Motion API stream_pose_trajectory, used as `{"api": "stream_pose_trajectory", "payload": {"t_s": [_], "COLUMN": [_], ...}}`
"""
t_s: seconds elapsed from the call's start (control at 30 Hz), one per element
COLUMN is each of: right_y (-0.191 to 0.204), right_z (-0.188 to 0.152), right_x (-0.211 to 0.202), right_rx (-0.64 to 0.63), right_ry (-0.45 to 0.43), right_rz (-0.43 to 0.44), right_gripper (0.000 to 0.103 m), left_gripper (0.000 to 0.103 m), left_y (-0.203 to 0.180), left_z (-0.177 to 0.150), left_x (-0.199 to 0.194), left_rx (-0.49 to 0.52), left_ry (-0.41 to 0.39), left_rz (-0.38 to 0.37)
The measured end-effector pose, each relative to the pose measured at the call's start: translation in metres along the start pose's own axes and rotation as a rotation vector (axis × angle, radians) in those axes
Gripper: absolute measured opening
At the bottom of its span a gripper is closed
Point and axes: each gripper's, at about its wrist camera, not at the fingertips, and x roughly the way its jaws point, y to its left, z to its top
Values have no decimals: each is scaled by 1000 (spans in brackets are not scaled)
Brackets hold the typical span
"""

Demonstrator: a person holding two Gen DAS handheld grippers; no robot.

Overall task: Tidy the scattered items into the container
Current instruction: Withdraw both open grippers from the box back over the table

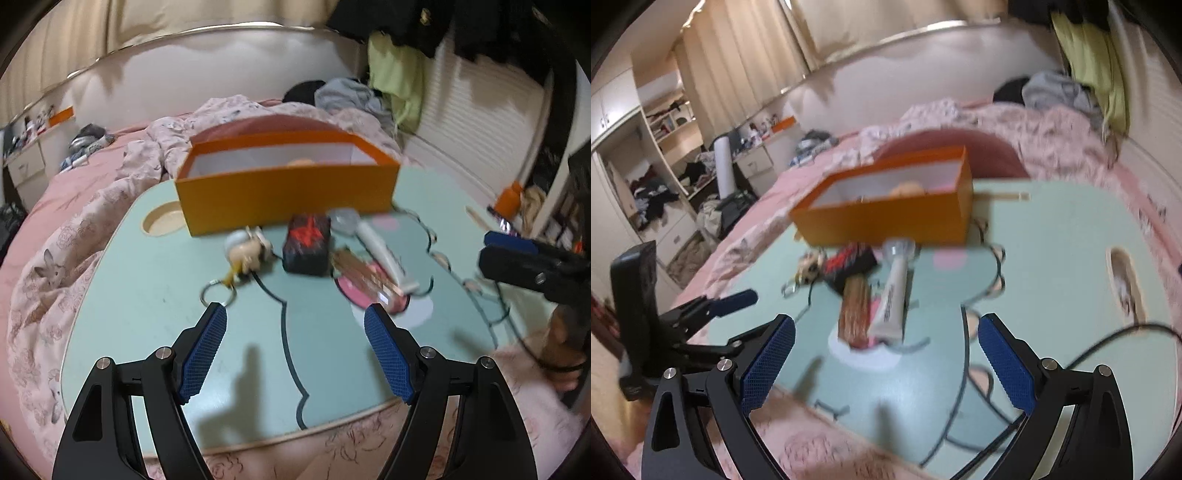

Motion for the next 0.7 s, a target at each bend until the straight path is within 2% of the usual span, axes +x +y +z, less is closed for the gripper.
{"api": "stream_pose_trajectory", "payload": {"t_s": [0.17, 0.33, 0.47, 0.53, 0.67, 0.7], "right_y": [-6, -7, -2, 1, -1, -2], "right_z": [-18, -24, -28, -30, -30, -30], "right_x": [13, 22, 29, 35, 37, 37], "right_rx": [16, 10, -40, -71, -67, -68], "right_ry": [126, 155, 182, 201, 212, 213], "right_rz": [-91, -193, -312, -369, -381, -380], "right_gripper": [100, 100, 100, 102, 103, 103], "left_gripper": [77, 77, 78, 83, 103, 103], "left_y": [-1, 2, 5, 3, -1, 0], "left_z": [-3, -11, -13, -13, -15, -15], "left_x": [7, 19, 23, 24, 29, 29], "left_rx": [-11, -35, -52, -45, -31, -33], "left_ry": [30, 90, 107, 113, 131, 132], "left_rz": [7, 16, 21, 21, 30, 30]}}
